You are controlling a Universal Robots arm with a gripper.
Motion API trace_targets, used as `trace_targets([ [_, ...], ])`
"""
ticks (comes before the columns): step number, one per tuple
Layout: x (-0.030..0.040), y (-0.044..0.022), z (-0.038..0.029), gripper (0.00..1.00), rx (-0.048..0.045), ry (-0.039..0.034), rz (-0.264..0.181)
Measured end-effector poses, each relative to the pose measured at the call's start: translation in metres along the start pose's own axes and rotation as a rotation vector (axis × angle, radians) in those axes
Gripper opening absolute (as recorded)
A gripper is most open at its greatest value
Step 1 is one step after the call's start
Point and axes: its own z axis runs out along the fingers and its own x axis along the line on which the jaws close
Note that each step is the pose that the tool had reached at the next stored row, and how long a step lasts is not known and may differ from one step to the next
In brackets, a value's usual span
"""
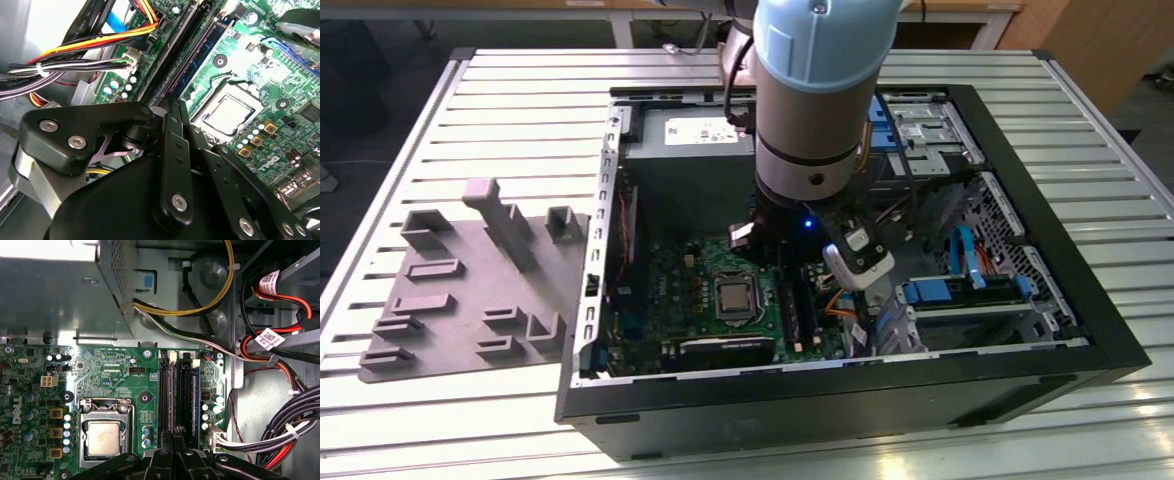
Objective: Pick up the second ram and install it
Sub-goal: 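Insert the second ram into the second slot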
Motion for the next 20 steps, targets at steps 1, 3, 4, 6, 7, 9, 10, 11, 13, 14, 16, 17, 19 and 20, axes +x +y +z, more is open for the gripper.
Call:
trace_targets([
  [1,0.0000,0.0000,0.0000,0.12,-0.0001,0.0000,0.000],
  [3,0.0000,0.0000,0.0000,0.12,0.0001,0.0000,0.000],
  [4,0.0000,0.0000,0.0000,0.12,0.0001,0.0000,0.000],
  [6,0.0000,0.0000,0.0000,0.12,0.0002,0.0000,0.000],
  [7,0.0000,0.0000,0.0001,0.12,0.0002,0.0000,0.000],
  [9,0.0000,0.0000,0.0000,0.12,0.0003,0.0000,0.000],
  [10,0.0000,0.0000,0.0000,0.12,0.0003,0.0000,0.000],
  [11,0.0000,0.0000,0.0000,0.12,0.0004,0.0000,0.001],
  [13,0.0000,0.0000,0.0000,0.12,0.0005,-0.0002,0.003],
  [14,0.0000,0.0000,0.0000,0.12,0.0007,-0.0003,0.006],
  [16,0.0000,0.0000,0.0000,0.12,0.0010,-0.0006,0.013],
  [17,0.0000,0.0000,0.0000,0.12,0.0012,-0.0007,0.016],
  [19,0.0000,0.0000,0.0001,0.12,0.0015,-0.0010,0.020],
  [20,-0.0001,0.0000,0.0001,0.12,0.0016,-0.0012,0.024],
])
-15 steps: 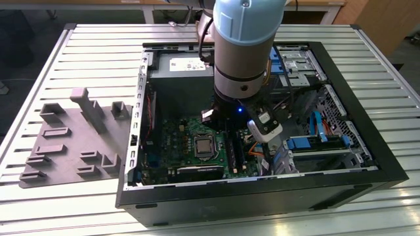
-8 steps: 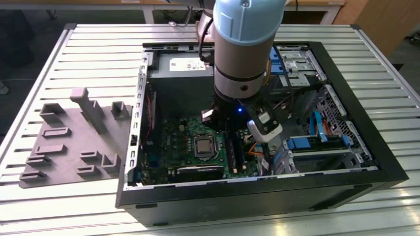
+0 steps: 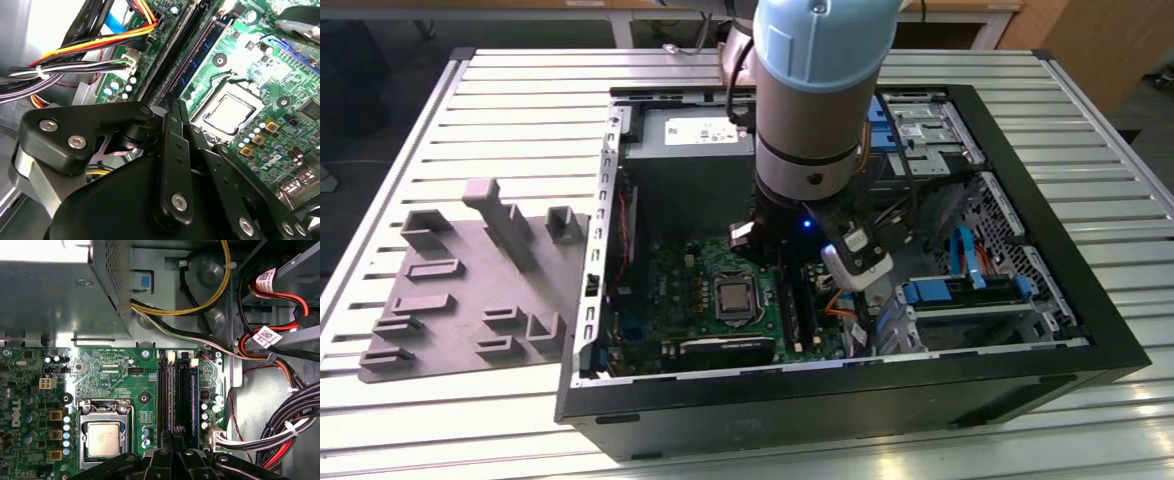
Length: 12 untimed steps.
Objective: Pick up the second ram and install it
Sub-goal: 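Insert the second ram into the second slot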
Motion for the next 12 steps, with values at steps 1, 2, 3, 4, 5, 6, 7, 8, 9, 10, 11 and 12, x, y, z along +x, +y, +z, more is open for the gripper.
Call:
trace_targets([
  [1,0.0000,0.0000,0.0000,0.12,0.0002,-0.0002,0.003],
  [2,0.0000,0.0000,0.0000,0.12,0.0004,-0.0002,0.007],
  [3,0.0000,0.0000,0.0000,0.12,0.0005,-0.0003,0.008],
  [4,0.0000,0.0000,-0.0001,0.12,0.0007,-0.0004,0.010],
  [5,0.0000,0.0000,0.0000,0.12,0.0007,-0.0005,0.011],
  [6,0.0000,0.0000,0.0000,0.12,0.0008,-0.0005,0.012],
  [7,0.0000,0.0000,0.0000,0.12,0.0008,-0.0006,0.012],
  [8,0.0000,0.0000,0.0000,0.12,0.0008,-0.0006,0.013],
  [9,0.0000,0.0000,0.0000,0.12,0.0008,-0.0006,0.013],
  [10,0.0000,0.0000,0.0002,0.12,0.0009,-0.0005,0.013],
  [11,0.0000,0.0001,0.0007,0.12,0.0007,-0.0006,0.013],
  [12,0.0001,0.0003,0.0011,0.12,0.0008,-0.0006,0.013],
])
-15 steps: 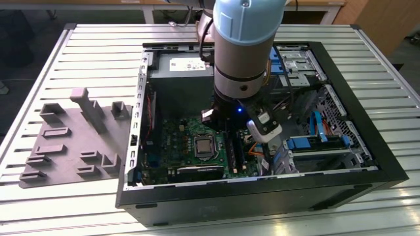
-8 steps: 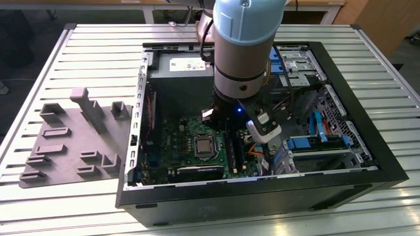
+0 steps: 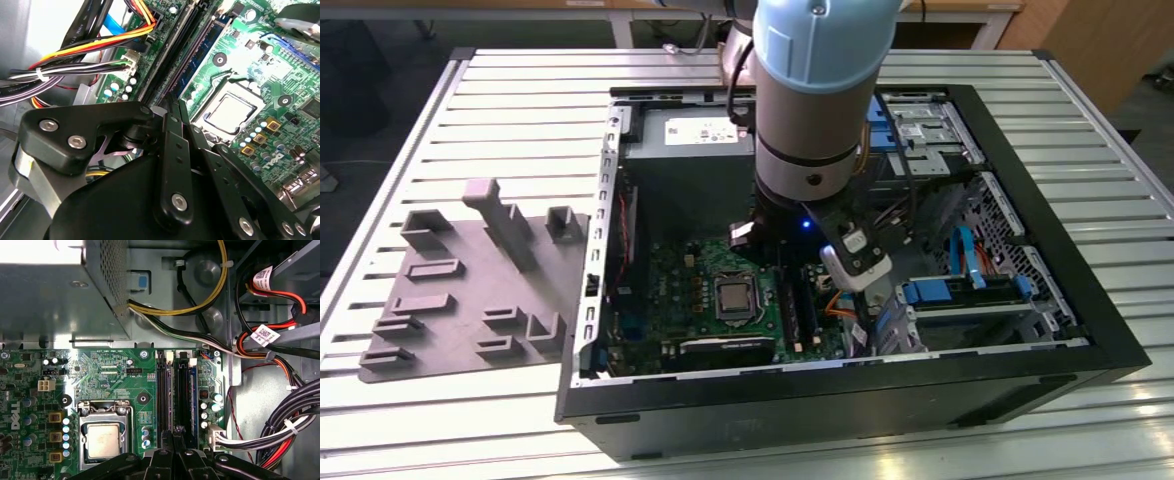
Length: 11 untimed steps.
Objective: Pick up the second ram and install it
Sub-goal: 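Insert the second ram into the second slot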
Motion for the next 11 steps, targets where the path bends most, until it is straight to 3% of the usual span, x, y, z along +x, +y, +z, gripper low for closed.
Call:
trace_targets([
  [11,0.0002,0.0015,0.0016,0.12,-0.0024,0.0001,0.000],
])
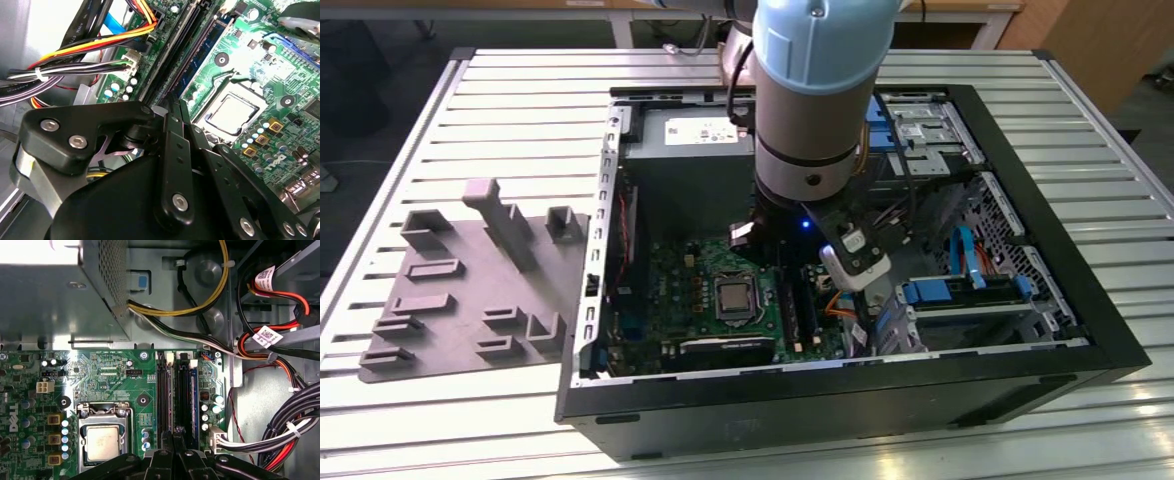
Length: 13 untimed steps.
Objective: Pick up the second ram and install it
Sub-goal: 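Insert the second ram into the second slot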
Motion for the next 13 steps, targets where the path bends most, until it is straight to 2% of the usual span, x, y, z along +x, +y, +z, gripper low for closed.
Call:
trace_targets([
  [13,0.0001,-0.0002,0.0033,0.12,-0.0027,0.0001,0.000],
])
